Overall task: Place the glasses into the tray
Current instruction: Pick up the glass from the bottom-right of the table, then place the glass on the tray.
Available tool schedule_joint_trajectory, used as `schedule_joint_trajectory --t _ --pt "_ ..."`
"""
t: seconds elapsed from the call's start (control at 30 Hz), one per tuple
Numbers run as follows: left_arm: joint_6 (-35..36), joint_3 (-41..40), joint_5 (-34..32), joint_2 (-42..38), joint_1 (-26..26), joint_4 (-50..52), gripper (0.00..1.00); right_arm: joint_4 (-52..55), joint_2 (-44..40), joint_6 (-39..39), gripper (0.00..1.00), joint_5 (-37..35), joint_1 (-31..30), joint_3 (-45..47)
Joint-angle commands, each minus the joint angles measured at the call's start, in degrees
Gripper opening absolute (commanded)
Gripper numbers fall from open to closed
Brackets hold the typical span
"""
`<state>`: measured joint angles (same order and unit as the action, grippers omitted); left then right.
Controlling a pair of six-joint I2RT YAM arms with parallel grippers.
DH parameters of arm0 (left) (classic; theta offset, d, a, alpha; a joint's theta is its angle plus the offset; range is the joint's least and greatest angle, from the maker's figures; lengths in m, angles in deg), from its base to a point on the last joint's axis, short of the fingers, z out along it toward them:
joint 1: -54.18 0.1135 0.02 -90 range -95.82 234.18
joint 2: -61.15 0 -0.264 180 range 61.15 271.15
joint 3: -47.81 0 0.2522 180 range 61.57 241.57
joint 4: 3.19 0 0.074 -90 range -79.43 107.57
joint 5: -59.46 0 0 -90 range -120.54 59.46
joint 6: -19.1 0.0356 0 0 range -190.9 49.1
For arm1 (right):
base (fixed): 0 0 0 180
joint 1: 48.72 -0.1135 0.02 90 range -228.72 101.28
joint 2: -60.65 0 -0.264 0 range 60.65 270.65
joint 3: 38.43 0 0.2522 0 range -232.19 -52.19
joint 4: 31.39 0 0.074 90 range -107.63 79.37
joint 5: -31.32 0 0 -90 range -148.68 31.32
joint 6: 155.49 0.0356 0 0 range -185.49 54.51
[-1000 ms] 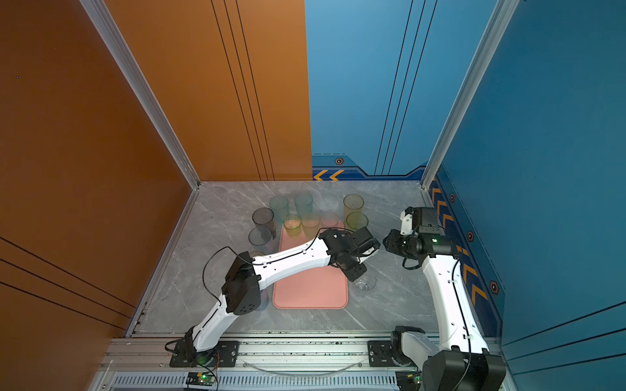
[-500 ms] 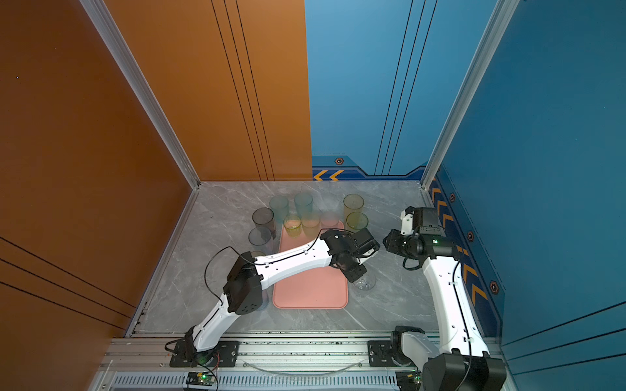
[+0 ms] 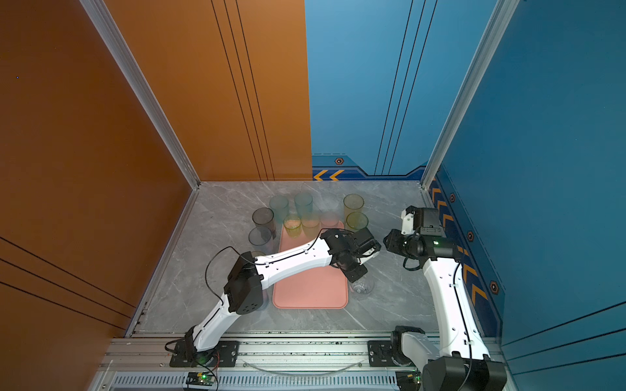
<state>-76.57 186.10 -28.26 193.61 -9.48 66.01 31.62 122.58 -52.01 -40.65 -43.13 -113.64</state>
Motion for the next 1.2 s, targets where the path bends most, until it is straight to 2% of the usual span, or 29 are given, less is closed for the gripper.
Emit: schedule_joint_trajectory --t 0.0,0.3,0.6,0.83,1.17 --pt "1.1 0.4 0.1 -1.7 0.3 1.8 0.00 -0.3 -1.1 -0.8 0.36 0.5 0.3 -0.4" --pt "1.2 -7.5 -3.7 -13.8 3.9 1.7 0.00 -0.3 -1.2 -0.7 0.36 0.7 0.3 -0.7" --pt "0.0 -18.8 -7.0 -23.7 11.0 1.6 0.00 -0.2 -0.6 -0.5 0.36 0.1 -1.2 -1.1" --pt "-0.2 -28.8 -8.3 -28.3 20.2 -1.6 0.00 0.1 1.0 0.6 0.36 -3.1 -8.1 -3.1" --pt "1.2 -32.0 -7.8 -27.9 27.1 -5.3 0.00 -0.9 5.7 2.0 0.36 -7.2 -16.6 -5.3"
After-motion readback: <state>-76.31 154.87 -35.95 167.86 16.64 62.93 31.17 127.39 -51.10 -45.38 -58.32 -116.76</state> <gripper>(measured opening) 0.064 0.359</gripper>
